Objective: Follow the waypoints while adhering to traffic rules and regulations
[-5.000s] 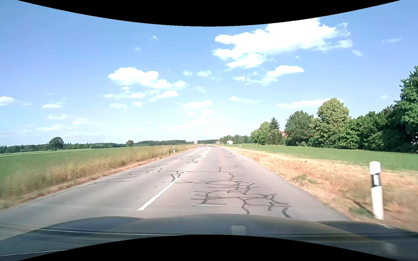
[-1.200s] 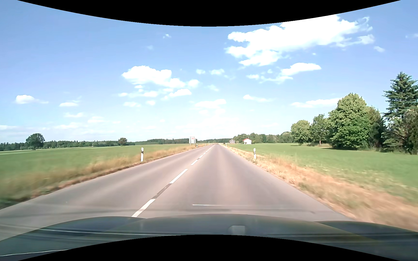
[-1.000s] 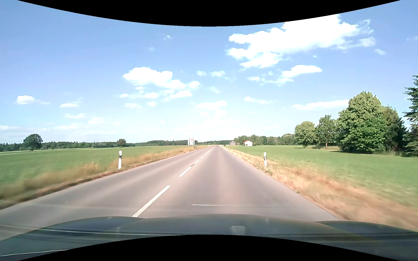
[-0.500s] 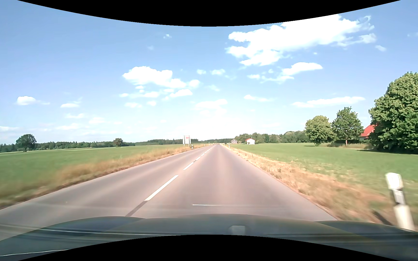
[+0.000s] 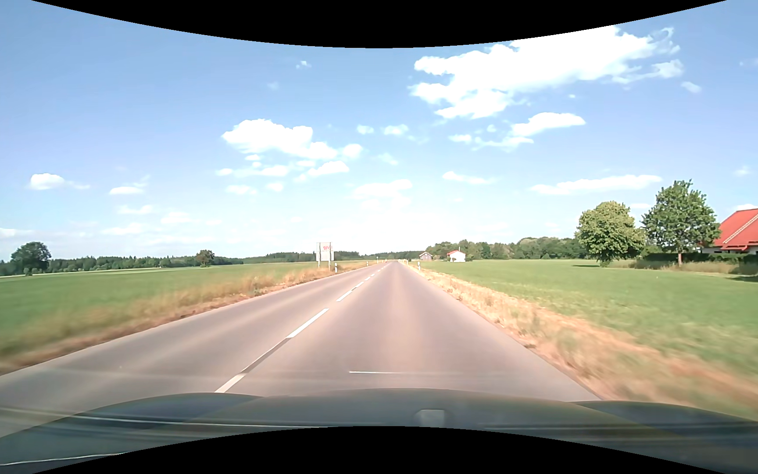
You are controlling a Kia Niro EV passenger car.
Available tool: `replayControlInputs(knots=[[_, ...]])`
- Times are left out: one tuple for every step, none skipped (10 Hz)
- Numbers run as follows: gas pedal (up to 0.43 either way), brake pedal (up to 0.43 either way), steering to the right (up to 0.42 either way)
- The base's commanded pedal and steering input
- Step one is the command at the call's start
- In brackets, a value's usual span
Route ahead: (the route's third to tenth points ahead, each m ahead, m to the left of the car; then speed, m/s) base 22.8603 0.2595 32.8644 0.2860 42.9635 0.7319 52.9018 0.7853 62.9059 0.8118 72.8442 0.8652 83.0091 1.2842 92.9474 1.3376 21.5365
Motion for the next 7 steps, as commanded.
replayControlInputs(knots=[[0.449, 0.006, -0.004], [0.449, 0.006, -0.005], [0.449, 0.006, -0.005], [0.449, 0.006, -0.005], [0.449, 0.006, -0.005], [0.449, 0.006, -0.005], [0.449, 0.006, -0.005]])
